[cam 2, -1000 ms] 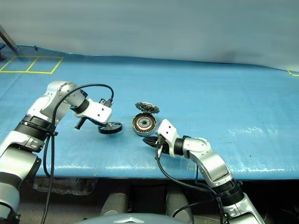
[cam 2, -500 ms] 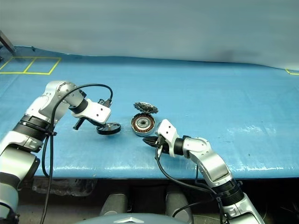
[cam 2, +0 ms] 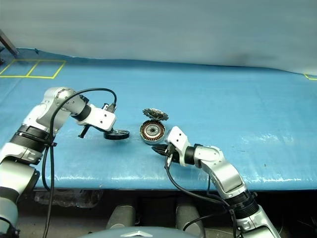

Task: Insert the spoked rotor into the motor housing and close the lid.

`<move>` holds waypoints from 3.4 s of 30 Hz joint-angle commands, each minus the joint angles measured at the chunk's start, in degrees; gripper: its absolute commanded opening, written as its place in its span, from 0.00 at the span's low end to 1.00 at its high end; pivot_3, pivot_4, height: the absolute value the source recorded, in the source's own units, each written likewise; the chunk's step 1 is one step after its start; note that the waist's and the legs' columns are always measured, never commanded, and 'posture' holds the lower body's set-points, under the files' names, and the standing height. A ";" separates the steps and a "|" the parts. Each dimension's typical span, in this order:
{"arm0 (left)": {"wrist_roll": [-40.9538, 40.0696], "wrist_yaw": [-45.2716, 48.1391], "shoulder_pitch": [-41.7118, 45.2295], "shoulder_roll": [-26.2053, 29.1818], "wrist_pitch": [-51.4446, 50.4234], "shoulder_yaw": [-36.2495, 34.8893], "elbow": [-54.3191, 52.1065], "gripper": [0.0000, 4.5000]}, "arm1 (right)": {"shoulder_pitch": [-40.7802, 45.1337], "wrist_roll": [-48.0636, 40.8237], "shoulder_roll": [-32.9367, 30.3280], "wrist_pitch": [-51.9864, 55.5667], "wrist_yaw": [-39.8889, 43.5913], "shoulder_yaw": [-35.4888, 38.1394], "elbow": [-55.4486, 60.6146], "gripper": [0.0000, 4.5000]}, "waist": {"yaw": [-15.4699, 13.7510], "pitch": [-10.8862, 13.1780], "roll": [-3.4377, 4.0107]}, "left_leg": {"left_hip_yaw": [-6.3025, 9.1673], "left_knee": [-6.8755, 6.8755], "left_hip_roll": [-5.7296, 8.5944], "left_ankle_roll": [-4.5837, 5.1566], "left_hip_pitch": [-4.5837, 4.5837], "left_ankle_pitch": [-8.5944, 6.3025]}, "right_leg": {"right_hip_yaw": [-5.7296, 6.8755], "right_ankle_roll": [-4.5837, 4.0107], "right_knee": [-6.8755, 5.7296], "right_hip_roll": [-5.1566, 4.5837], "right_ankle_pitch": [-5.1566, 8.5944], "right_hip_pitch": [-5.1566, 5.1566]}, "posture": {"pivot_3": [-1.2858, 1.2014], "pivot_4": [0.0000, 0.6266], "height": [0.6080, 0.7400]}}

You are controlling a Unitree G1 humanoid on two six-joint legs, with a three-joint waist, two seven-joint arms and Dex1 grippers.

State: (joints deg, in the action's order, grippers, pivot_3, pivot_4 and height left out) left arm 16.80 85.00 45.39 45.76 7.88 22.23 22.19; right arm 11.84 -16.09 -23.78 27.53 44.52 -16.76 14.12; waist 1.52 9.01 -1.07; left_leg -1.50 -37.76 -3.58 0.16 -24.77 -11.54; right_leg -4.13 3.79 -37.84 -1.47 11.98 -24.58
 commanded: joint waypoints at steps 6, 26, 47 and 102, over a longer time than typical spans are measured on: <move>-8.65 -4.42 -7.09 1.98 -1.20 -7.92 -3.15 0.00 | -0.18 -0.25 0.30 -2.49 -1.44 2.79 0.83 0.00 | 0.02 0.01 -0.02 | 0.00 0.05 0.00 0.00 -0.01 0.00 | 0.02 0.00 0.01 0.01 0.01 -0.02 | 0.52 0.24 1.00; -19.94 -4.36 -7.64 1.66 -2.94 -12.35 -7.58 0.00 | -2.11 1.26 1.92 -5.89 -3.40 3.69 -0.87 0.00 | 0.00 0.08 -0.11 | -0.01 0.05 -0.01 -0.01 -0.02 0.00 | 0.02 0.00 0.04 0.01 0.01 -0.03 | 0.52 0.24 1.00; -16.09 -17.56 -8.80 -6.34 12.61 -10.90 0.59 0.00 | -3.31 1.57 0.17 -6.69 -4.90 7.56 -1.92 0.00 | -0.05 0.12 -0.15 | -0.03 0.08 0.00 -0.01 0.00 0.00 | 0.01 0.00 0.05 0.01 0.01 -0.02 | 0.52 0.24 1.00; -7.73 -23.74 -0.46 -14.82 27.82 -4.85 16.87 0.00 | -8.90 -2.54 7.50 -18.23 -1.87 10.90 -10.26 0.00 | -0.13 0.12 -0.17 | -0.02 0.10 0.01 -0.01 0.01 0.00 | 0.00 0.01 0.07 0.02 0.00 0.01 | 0.52 0.24 1.00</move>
State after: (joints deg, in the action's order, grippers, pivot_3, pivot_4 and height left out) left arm 8.94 62.41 43.49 31.07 34.42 17.61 39.18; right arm 3.08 -18.32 -16.26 10.37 42.55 -6.43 2.52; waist 1.39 9.14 -1.24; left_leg -1.52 -37.67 -3.57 0.15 -24.75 -11.54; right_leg -4.13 3.80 -37.77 -1.45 11.98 -24.57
